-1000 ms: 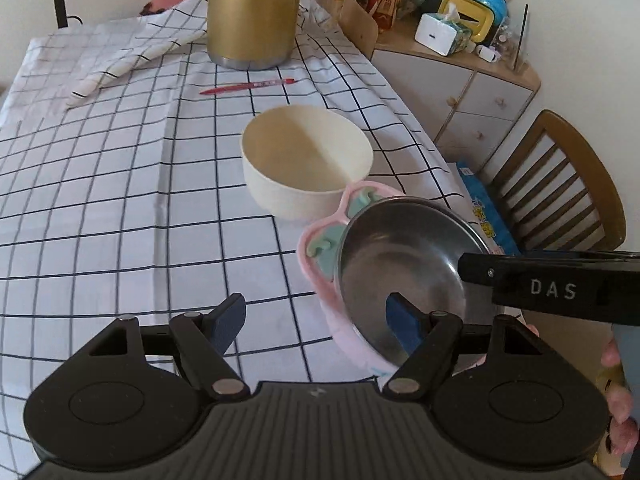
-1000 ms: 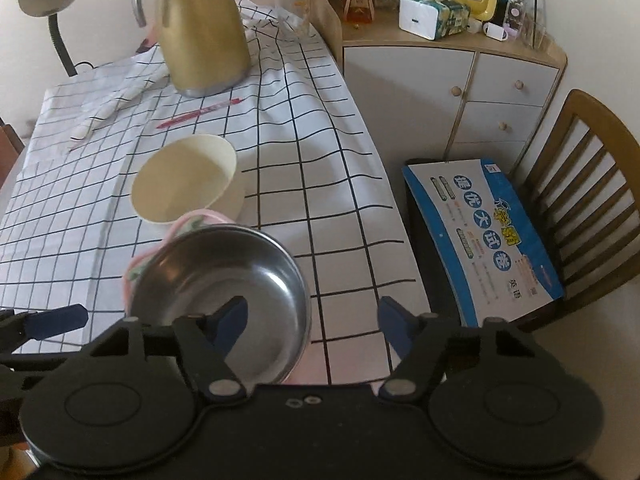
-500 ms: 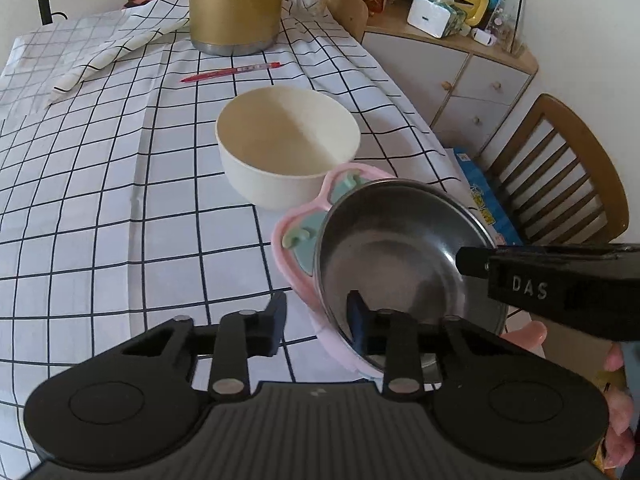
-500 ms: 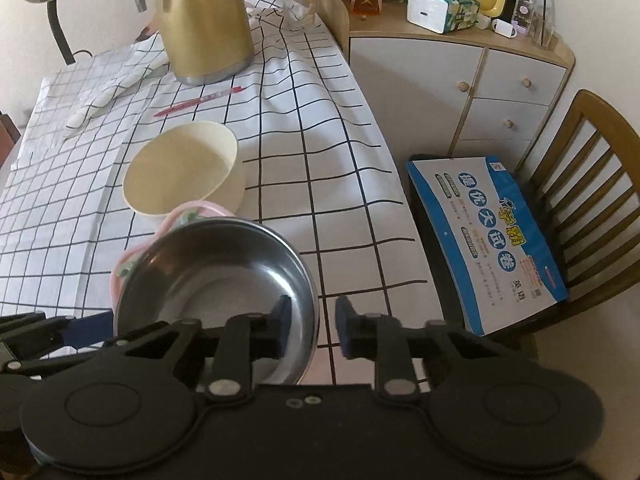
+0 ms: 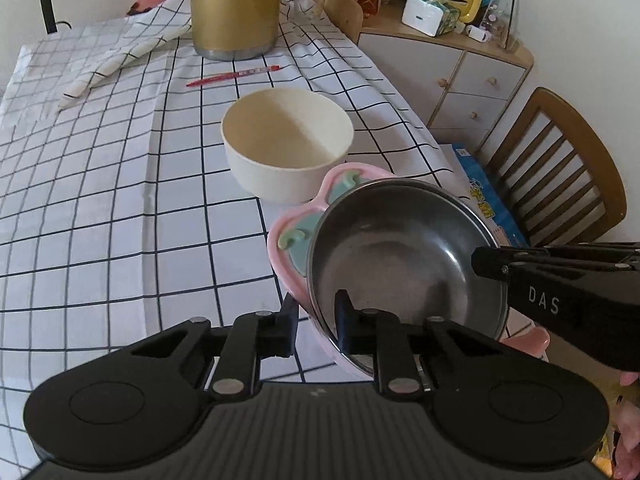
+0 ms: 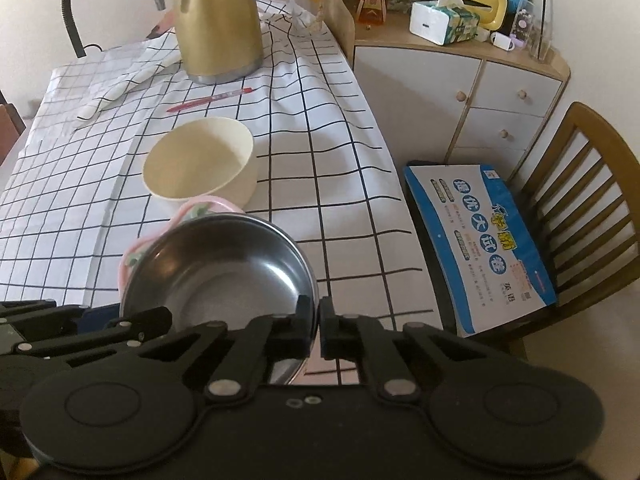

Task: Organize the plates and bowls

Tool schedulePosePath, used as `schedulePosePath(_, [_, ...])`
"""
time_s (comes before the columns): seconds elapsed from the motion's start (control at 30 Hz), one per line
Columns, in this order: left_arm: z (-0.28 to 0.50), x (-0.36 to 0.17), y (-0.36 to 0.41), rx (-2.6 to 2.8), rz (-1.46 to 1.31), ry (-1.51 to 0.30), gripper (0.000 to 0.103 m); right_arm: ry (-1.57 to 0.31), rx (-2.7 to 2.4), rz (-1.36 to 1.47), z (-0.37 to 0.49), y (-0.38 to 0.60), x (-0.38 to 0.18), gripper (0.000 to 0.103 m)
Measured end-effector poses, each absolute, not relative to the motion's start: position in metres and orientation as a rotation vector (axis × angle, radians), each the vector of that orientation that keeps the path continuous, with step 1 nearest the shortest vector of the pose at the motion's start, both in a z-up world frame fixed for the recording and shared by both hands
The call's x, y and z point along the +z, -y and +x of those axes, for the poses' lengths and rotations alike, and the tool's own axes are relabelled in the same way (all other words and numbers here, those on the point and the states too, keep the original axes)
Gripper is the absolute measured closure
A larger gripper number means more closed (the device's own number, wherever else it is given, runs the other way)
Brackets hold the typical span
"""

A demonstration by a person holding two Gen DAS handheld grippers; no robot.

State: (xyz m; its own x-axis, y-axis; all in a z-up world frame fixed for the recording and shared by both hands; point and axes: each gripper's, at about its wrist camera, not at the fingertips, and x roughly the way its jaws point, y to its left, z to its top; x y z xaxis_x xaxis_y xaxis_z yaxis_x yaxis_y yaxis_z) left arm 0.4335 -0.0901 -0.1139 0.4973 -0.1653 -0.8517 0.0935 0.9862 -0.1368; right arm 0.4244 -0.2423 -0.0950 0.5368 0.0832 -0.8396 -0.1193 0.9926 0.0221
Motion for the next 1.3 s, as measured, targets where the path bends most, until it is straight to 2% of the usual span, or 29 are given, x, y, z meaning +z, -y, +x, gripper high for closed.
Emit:
schedulePosePath(0.37, [0.385,-0.067,0.077,-0.131,-0.06,-1.012,0.085,-0.971,0.135,-0.025,0.376,0.233,-0.056,0.097])
schedulePosePath(0.8, [0.291,-0.012,0.056,-0.021,-0.055,-0.959,0.085,-0.912,0.253,-0.059,0.286,0.211,-0.008,0.095])
schedulePosePath(1.03, [0.227,-0.002,0.052,0.048,-0.056,-0.981,0.085,-0.9,0.329,-0.072,0.229,0.205,0.003,0.095])
schedulePosePath(1.3, [0.162,-0.015,0.045,0.119,-0.089,-1.029,0.085,-0.907,0.423,-0.115,0.174,0.196,-0.004,0.094])
